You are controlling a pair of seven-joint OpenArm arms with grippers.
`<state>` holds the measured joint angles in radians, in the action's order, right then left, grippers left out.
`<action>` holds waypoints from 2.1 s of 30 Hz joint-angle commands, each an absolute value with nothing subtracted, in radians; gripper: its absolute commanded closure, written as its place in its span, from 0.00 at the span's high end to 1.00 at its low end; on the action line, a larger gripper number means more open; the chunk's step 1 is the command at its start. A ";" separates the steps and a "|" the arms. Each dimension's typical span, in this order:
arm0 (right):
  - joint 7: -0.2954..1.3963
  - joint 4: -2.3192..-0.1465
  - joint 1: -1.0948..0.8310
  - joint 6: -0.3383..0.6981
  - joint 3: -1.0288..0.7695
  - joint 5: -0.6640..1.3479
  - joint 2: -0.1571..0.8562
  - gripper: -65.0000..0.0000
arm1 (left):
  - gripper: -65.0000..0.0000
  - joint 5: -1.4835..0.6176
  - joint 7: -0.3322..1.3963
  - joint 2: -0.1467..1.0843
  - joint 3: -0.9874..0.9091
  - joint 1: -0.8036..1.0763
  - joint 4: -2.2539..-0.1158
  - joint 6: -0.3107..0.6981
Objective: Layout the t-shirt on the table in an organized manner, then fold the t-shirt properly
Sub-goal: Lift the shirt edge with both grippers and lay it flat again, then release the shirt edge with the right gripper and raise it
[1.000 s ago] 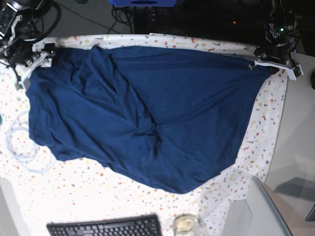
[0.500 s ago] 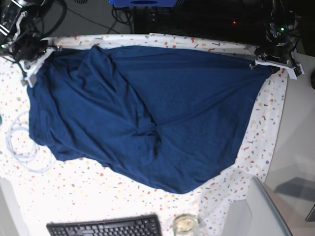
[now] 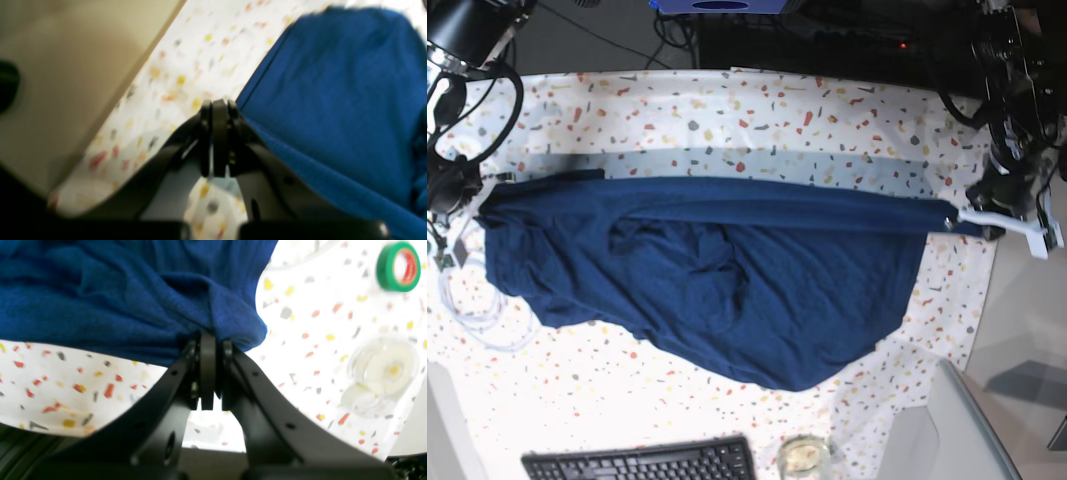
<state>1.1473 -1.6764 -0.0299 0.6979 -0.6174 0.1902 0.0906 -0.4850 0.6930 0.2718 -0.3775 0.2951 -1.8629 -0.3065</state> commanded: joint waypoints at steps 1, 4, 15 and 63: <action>1.138 -1.701 -0.010 0.698 -0.619 0.193 0.105 0.00 | 0.00 -0.479 0.684 0.286 -0.381 0.272 -1.888 -0.308; 1.139 -1.725 0.008 0.698 -0.618 0.193 0.105 0.00 | 0.00 -0.479 0.688 0.286 -0.384 0.236 -1.893 -0.308; 1.113 -1.722 -0.136 0.698 -0.618 0.193 0.094 0.00 | 0.00 -0.479 0.691 0.278 -0.387 0.384 -1.888 -0.308; 0.754 -1.345 -0.189 0.447 -0.613 0.191 0.179 0.03 | 0.00 -0.478 0.688 0.242 -0.384 0.538 -1.807 -0.308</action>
<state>0.7689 -1.3293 -0.1951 0.4515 -0.6090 0.1806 0.1650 -0.4801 0.7044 0.2306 -0.3817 0.5346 -1.7927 -0.3065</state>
